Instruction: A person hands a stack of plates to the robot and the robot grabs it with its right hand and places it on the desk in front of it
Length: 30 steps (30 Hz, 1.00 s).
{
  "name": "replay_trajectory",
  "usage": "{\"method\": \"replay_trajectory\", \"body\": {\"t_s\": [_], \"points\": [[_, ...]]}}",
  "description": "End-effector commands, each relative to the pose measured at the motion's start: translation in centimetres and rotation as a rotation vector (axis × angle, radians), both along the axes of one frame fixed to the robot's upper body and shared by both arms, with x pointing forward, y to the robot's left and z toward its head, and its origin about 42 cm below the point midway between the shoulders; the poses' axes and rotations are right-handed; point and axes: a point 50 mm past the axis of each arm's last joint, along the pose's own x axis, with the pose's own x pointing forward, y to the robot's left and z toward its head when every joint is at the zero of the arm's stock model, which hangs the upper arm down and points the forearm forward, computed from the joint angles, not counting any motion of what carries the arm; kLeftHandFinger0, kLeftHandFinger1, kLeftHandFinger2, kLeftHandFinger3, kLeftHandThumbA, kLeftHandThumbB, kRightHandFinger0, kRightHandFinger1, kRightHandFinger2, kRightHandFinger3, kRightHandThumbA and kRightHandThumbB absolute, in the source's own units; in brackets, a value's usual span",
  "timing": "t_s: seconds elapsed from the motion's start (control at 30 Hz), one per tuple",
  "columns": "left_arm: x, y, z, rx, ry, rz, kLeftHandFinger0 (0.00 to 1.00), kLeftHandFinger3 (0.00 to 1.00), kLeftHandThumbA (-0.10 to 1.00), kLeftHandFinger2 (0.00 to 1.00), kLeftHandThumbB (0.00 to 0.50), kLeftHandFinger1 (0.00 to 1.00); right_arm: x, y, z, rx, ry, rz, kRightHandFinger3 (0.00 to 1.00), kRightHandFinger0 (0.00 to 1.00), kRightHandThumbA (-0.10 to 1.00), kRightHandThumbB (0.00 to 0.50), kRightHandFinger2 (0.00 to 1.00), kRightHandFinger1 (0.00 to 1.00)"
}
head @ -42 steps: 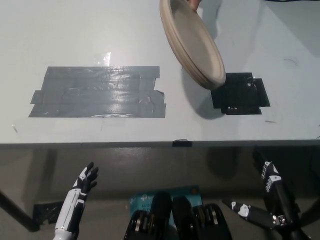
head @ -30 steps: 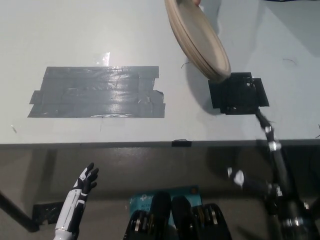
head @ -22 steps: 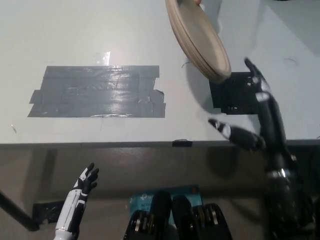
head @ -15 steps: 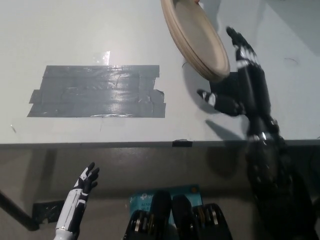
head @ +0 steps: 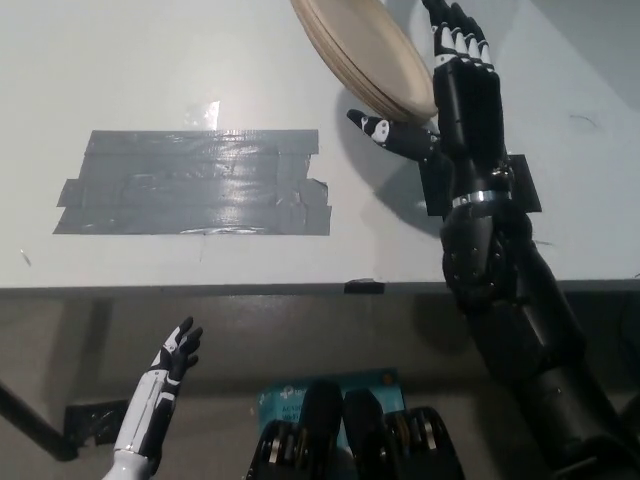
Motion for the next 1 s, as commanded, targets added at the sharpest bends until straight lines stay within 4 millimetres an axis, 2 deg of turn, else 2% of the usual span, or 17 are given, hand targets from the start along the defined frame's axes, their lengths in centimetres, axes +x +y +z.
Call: {"method": "replay_trajectory", "body": {"t_s": [0.0, 0.17, 0.3, 0.37, 0.47, 0.57, 0.7, 0.8, 0.97], "points": [[0.4, 0.3, 1.3, 0.023, -0.051, -0.016, 1.0, 1.0, 1.0, 1.0, 0.159, 1.0, 0.8, 2.3, 3.9, 0.01, -0.152, -0.013, 1.0, 1.0, 1.0, 0.428, 1.0, 1.0], [0.4, 0.3, 1.2, 0.021, -0.047, -0.019, 1.0, 1.0, 1.0, 1.0, 0.165, 1.0, 1.2, 3.3, 4.4, 0.014, -0.172, 0.001, 1.0, 1.0, 1.0, 0.452, 1.0, 1.0], [0.5, 0.3, 1.3, 0.026, -0.049, -0.022, 1.0, 1.0, 1.0, 1.0, 0.166, 1.0, 1.2, 3.8, 4.4, -0.01, -0.2, 0.004, 1.0, 1.0, 1.0, 0.447, 1.0, 1.0], [0.6, 0.3, 1.5, 0.033, -0.049, -0.024, 1.0, 1.0, 1.0, 1.0, 0.162, 1.0, 0.9, 4.1, 4.3, -0.025, -0.216, 0.012, 1.0, 1.0, 1.0, 0.463, 1.0, 1.0], [0.7, 0.3, 1.5, 0.03, -0.049, -0.028, 1.0, 1.0, 1.0, 1.0, 0.167, 1.0, 0.4, 4.3, 3.8, -0.055, -0.219, 0.054, 1.0, 1.0, 1.0, 0.44, 1.0, 1.0], [0.7, 0.4, 1.6, 0.037, -0.047, -0.03, 1.0, 1.0, 1.0, 1.0, 0.167, 1.0, -0.2, 4.3, 3.6, -0.068, -0.221, 0.093, 1.0, 1.0, 0.99, 0.443, 1.0, 1.0], [0.9, 0.4, 1.7, 0.029, -0.046, -0.029, 1.0, 1.0, 1.0, 1.0, 0.177, 1.0, -1.4, 4.2, 3.9, -0.07, -0.225, 0.15, 1.0, 1.0, 1.0, 0.467, 1.0, 1.0], [0.8, 0.4, 1.7, 0.019, -0.04, -0.03, 1.0, 1.0, 1.0, 1.0, 0.161, 1.0, -1.8, 4.5, 4.4, -0.084, -0.234, 0.169, 1.0, 1.0, 1.0, 0.486, 1.0, 1.0], [0.7, 0.3, 1.6, 0.044, -0.043, -0.032, 1.0, 1.0, 1.0, 1.0, 0.162, 1.0, -0.6, 4.6, 4.3, -0.096, -0.204, 0.132, 1.0, 1.0, 1.0, 0.477, 1.0, 1.0]]}}
